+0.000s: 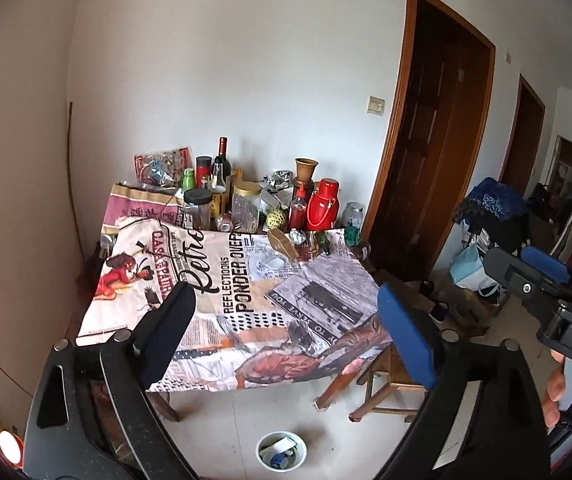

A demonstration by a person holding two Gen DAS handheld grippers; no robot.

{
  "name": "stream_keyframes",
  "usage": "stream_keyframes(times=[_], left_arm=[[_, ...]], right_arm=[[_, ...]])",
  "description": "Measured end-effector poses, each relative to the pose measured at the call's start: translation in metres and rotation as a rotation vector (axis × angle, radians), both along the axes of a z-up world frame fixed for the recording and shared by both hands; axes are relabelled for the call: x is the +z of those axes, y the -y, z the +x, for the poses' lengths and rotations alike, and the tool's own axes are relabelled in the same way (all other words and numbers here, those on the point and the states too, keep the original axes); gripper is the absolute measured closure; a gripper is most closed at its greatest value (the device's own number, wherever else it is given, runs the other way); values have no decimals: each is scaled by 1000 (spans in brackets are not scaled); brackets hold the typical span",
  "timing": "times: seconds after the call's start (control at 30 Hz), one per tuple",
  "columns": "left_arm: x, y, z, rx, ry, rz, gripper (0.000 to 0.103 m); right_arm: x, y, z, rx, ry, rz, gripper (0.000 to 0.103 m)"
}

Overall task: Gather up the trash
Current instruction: 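Raise both open grippers back toward the table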

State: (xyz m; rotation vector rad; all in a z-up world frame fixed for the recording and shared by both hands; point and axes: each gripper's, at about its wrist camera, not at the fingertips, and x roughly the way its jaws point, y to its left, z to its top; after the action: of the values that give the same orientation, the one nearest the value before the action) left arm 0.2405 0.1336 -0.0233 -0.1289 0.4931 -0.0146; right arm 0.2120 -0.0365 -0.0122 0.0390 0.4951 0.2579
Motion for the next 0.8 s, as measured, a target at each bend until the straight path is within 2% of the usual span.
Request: stream_keyframes(times=[0.17, 0.37, 0.5, 0.63, 0.8], left_arm=[[-1, -4, 25, -15, -14, -1, 10], [-10, 2, 75, -11, -32, -1, 10], [-13, 15, 116, -1, -34, 18, 10], [-7, 36, 178, 2, -39, 36, 10], [3, 56, 247, 21, -33, 18, 10]], right_arm=[[-2, 4, 18, -31, -18, 7, 9], [-11, 18, 48, -54, -25, 14, 9], [-17, 39, 84, -69, -23, 36, 9], [-12, 63, 133, -78, -34, 73, 9], [-1, 95, 196, -65, -32, 95, 9]])
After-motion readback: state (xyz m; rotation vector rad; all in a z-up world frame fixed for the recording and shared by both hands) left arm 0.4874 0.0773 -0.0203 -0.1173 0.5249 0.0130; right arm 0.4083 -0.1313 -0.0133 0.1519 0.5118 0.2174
